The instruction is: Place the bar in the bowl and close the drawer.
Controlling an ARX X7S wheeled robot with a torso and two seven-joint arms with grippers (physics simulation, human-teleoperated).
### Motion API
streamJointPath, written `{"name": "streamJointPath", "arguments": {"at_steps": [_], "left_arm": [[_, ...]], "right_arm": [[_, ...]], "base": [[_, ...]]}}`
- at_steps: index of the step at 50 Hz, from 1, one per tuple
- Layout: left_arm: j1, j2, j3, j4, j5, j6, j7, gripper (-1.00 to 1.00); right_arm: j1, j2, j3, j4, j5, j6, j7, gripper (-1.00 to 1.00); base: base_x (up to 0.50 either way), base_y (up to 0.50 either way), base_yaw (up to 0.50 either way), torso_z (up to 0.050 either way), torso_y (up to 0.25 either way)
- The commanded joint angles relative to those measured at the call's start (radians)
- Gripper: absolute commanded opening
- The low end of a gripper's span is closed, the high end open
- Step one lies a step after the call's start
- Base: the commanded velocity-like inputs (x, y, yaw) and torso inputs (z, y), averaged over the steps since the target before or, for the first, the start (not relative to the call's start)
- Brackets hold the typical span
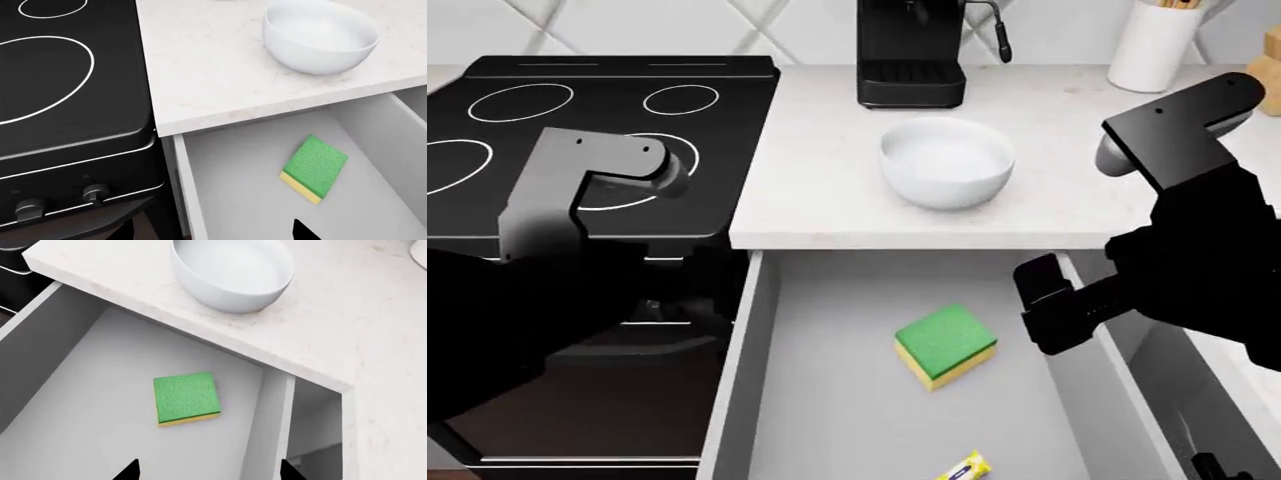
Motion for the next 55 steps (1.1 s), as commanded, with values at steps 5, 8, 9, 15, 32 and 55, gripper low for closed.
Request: {"name": "streamJointPath", "arguments": {"at_steps": [5,8,9,15,32,55], "left_arm": [[-0.004,-0.003,0.008,-0.011,0.014,0.003,0.02,1.0],[-0.009,-0.004,0.011,-0.018,0.015,0.003,0.023,1.0],[-0.011,-0.004,0.013,-0.02,0.013,0.003,0.022,1.0],[-0.017,-0.007,0.023,-0.02,0.011,0.004,0.02,1.0],[-0.012,-0.016,0.029,-0.031,0.018,0.007,0.047,1.0],[-0.003,-0.026,0.033,-0.03,0.029,0.013,0.079,1.0]], "right_arm": [[0.131,-0.108,-0.091,0.212,0.032,0.142,-0.073,1.0],[0.2,-0.194,-0.135,0.345,-0.003,0.261,-0.17,1.0],[0.276,-0.213,-0.228,0.357,-0.111,0.264,-0.32,1.0],[0.449,-0.307,-0.438,0.393,-0.562,0.259,-0.942,1.0],[0.555,-0.4,-0.669,0.278,-1.096,0.086,-1.724,1.0],[0.501,-0.421,-0.715,0.104,-1.147,-0.046,-1.909,1.0]], "base": [[0.0,0.0,0.0,0.0,0.0],[0.0,0.0,0.0,0.0,0.0],[0.0,0.0,0.0,0.0,0.0],[0.0,0.0,0.0,0.0,0.0],[0.0,0.0,0.0,0.0,0.0],[0.0,0.0,0.0,0.0,0.0]]}}
